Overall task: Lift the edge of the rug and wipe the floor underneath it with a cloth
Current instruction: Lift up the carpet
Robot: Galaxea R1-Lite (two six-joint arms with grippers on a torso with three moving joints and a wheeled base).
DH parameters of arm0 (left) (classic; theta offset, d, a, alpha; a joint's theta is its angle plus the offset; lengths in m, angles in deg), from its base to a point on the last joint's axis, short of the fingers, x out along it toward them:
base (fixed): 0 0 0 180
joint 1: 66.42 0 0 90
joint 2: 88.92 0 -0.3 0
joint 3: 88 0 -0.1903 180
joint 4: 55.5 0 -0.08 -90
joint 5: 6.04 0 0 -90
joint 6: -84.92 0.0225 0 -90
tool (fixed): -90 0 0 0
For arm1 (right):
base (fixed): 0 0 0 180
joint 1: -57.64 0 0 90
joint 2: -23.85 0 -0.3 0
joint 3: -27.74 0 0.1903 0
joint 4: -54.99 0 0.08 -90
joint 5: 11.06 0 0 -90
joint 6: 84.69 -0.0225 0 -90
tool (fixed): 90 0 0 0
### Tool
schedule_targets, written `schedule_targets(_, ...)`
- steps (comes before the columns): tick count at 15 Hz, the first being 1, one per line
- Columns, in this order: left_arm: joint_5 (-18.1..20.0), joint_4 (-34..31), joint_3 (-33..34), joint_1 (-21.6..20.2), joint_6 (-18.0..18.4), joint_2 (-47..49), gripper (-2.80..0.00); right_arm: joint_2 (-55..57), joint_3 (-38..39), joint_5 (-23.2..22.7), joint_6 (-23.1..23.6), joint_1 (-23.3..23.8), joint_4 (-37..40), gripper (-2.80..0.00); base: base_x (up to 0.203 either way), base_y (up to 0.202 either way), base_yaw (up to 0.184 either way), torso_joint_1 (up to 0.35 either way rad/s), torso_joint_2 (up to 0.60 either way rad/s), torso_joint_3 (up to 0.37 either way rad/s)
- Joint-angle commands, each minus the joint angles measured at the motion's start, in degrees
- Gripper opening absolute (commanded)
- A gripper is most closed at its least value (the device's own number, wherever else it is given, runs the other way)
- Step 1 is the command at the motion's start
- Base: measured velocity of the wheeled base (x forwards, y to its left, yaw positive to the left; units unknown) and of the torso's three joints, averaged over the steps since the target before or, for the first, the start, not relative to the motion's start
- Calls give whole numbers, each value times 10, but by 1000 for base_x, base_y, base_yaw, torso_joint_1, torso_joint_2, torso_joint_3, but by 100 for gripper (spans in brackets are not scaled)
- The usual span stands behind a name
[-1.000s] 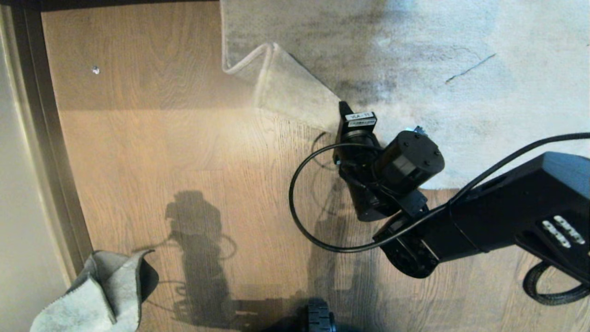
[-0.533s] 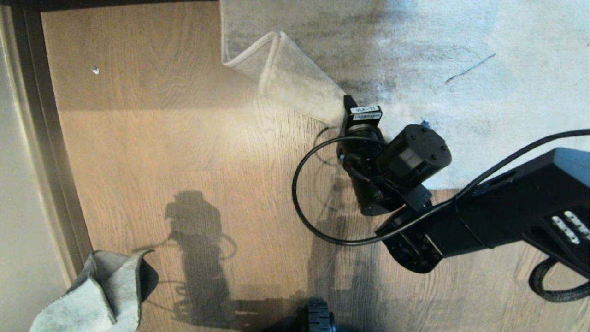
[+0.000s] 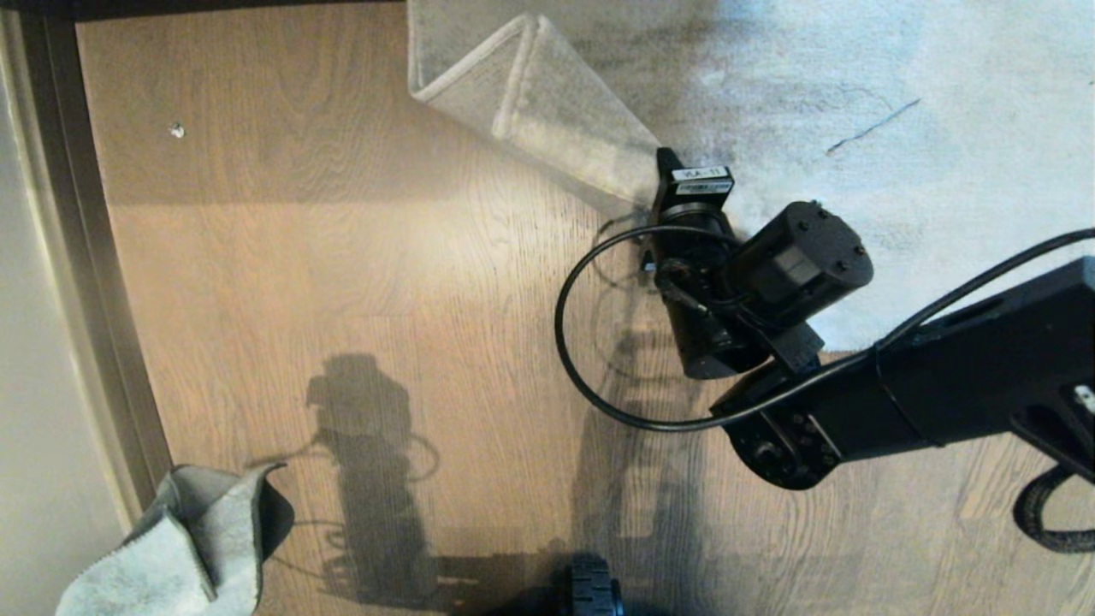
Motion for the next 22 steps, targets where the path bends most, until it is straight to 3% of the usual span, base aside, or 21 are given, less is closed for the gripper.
schedule_targets(1, 0, 0, 0, 0, 0, 0, -280, -16, 0, -4, -4, -1, -28, -280, 0, 0, 0, 0, 0, 0)
schedule_targets(22, 0, 0, 0, 0, 0, 0, -280, -24, -11, -36, 6, -11, -28, -280, 0, 0, 0, 0, 0, 0)
